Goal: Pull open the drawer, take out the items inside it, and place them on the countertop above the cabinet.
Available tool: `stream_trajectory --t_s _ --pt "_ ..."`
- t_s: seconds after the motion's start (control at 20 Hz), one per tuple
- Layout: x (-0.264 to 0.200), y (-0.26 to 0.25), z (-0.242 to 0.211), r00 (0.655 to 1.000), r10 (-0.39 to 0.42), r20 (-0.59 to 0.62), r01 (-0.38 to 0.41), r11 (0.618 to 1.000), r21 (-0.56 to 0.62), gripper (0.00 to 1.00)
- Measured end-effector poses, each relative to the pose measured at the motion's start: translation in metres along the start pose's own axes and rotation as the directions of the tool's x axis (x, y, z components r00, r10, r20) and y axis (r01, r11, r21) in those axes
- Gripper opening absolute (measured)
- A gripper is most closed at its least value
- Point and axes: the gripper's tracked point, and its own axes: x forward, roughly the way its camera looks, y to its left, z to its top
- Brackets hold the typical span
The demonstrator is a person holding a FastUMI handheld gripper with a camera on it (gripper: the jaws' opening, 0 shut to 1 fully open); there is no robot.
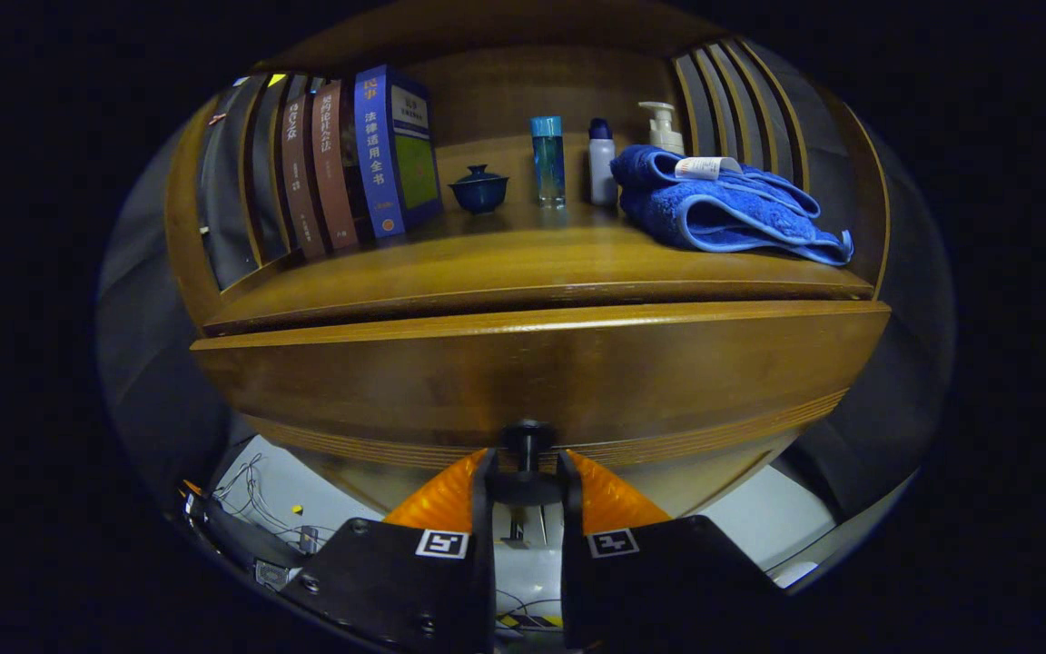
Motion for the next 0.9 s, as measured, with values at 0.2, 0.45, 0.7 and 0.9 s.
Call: stream_trajectory --t_s 0.2,0.45,0.7,0.9 --pt "-0.029 0.001 -0.019 0.999 0.004 -0.042 -0.005 1.0 -0.012 0.33" --pt "-0.073 0.0 -0.046 0.996 0.024 -0.082 -0.025 1.0 -0.015 0.33" --pt "-0.109 0.0 -0.069 0.994 0.026 -0.107 -0.027 1.0 -0.014 0.33" --pt "-0.129 0.003 -0.083 0.992 0.033 -0.121 -0.036 0.999 -0.015 0.33"
